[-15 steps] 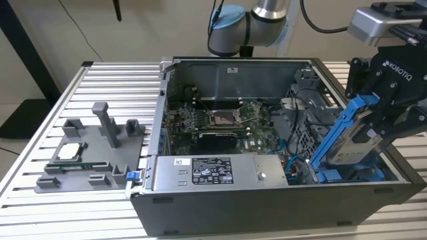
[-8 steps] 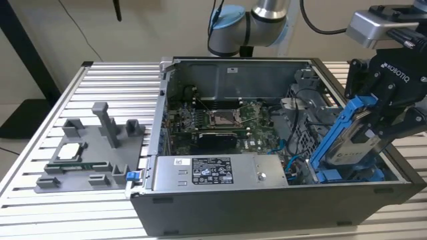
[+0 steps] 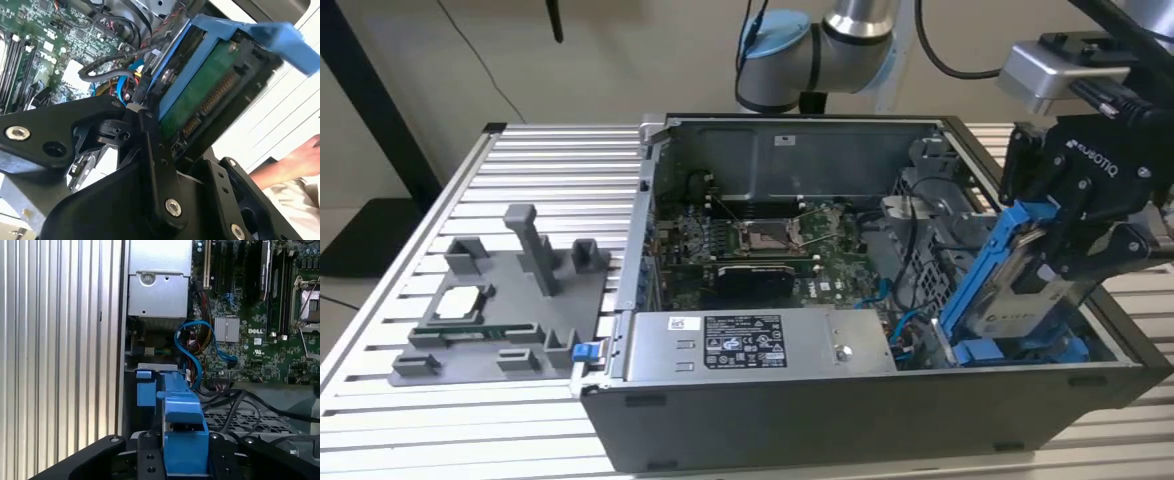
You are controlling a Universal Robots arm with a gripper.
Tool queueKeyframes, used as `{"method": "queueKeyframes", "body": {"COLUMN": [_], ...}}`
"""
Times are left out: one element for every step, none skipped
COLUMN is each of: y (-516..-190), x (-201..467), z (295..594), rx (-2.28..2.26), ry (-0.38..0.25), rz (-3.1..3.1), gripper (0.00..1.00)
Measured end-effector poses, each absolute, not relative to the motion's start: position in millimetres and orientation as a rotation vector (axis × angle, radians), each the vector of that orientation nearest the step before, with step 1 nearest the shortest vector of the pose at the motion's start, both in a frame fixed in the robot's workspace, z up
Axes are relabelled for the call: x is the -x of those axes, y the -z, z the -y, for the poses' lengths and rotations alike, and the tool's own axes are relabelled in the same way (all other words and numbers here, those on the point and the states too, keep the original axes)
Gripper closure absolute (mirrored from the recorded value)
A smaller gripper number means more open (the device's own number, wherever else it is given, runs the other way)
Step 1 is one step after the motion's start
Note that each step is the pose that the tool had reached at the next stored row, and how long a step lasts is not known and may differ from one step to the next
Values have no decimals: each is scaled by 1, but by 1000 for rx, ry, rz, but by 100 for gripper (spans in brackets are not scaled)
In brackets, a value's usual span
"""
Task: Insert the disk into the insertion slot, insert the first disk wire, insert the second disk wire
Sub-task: 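Insert the disk into the insertion slot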
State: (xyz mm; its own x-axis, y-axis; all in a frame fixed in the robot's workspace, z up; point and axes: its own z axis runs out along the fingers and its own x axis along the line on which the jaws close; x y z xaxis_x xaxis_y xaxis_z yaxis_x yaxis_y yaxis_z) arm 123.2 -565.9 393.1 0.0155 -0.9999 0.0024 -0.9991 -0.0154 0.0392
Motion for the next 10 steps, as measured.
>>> {"method": "queueKeyframes", "body": {"y": [-393,-393,-394,-396,-399,-402,-406,-406,-406,-406], "x": [-123,-123,-123,-123,-123,-123,-123,-123,-123,-123], "z": [566,566,566,566,566,566,566,566,566,565], "rx": [-2217,-2216,-2216,-2215,-2214,-2214,-2214,-2214,-2216,-2217], "ry": [40,40,41,42,45,45,46,47,49,49], "rz": [2183,2183,2182,2182,2181,2181,2181,2181,2182,2183], "gripper": [0,0,0,0,0,0,0,0,0,0]}}
